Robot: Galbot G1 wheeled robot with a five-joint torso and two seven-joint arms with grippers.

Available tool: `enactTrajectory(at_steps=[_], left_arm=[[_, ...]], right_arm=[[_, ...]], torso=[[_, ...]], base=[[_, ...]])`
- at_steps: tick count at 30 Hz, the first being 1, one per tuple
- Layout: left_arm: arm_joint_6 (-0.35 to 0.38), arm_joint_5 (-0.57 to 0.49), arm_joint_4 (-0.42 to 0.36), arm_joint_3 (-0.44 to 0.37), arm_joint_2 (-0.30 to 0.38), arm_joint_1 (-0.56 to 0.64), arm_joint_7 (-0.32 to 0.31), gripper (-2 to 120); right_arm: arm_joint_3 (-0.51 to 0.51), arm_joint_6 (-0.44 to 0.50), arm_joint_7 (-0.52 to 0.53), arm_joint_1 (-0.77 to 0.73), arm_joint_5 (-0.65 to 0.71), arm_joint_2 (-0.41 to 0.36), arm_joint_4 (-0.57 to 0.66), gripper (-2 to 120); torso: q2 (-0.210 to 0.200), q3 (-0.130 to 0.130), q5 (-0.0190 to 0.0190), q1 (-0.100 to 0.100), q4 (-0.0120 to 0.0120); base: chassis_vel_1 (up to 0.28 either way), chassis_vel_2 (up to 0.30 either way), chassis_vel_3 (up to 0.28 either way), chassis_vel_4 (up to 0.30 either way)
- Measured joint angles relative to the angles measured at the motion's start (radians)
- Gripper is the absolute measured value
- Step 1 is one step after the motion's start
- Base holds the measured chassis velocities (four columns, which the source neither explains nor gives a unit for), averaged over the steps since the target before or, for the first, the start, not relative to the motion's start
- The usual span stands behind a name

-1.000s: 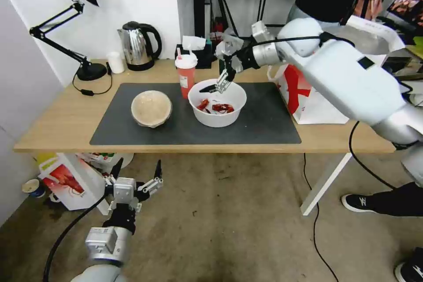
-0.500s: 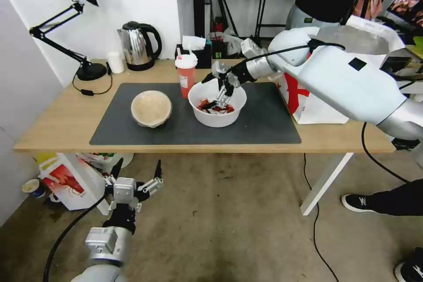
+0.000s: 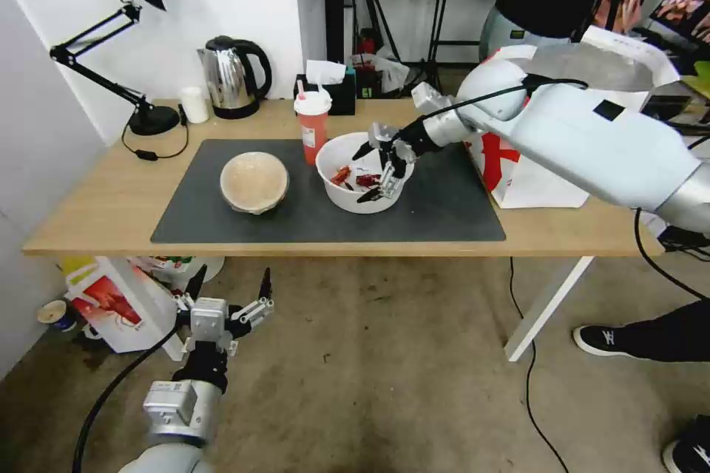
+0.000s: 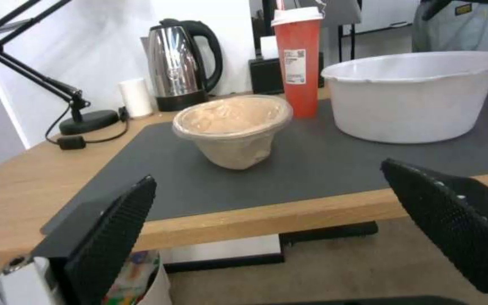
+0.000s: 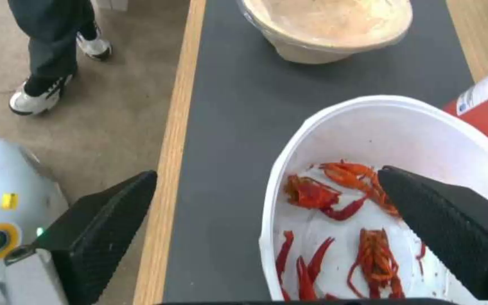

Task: Pick up the trash from the table and place it into the takeout bag.

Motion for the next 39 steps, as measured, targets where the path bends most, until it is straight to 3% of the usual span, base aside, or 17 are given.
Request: enactTrajectory(at_steps=[11, 24, 39], left_arm=[[0.0, 0.0, 0.0, 0.0, 0.0, 0.0, 0.0, 100], [0.0, 0.0, 0.0, 0.0, 0.0, 0.0, 0.0, 100], [0.0, 0.0, 0.0, 0.0, 0.0, 0.0, 0.0, 100]], right_arm=[[-0.023, -0.011, 0.03, 0.005, 0.023, -0.004, -0.03, 100], [-0.015, -0.001, 0.022, -0.035, -0.004, 0.078, -0.153, 100], [-0.057, 0.0, 0.018, -0.001, -0.017, 0.109, -0.169, 100]], torso=[[0.0, 0.0, -0.0001, 0.0, 0.0], [0.0, 0.0, -0.0001, 0.0, 0.0001], [0.0, 0.0, -0.0001, 0.0, 0.0]], base=[[0.0, 0.0, 0.0, 0.0], [0.0, 0.0, 0.0, 0.0], [0.0, 0.0, 0.0, 0.0]])
